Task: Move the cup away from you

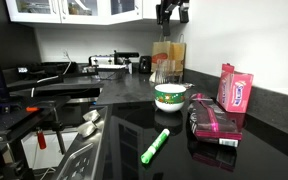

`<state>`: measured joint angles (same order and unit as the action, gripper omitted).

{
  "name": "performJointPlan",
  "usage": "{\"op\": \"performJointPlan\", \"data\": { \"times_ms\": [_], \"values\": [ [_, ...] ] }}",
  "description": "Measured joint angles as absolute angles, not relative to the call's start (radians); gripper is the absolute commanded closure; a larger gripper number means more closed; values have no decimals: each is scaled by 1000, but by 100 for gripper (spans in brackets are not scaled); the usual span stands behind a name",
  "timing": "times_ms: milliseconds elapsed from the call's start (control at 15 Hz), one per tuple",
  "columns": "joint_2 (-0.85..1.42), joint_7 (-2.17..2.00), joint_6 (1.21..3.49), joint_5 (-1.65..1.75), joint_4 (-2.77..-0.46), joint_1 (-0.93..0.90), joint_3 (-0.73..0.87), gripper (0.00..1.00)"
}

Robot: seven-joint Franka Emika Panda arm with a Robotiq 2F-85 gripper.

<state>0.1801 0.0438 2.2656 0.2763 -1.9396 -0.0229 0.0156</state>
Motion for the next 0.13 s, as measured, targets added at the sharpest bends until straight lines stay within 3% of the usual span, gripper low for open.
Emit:
{"op": "performJointPlan", "data": {
  "times_ms": [133],
  "values": [
    [109, 35, 2298, 277, -2017, -22, 16, 0]
  ]
}}
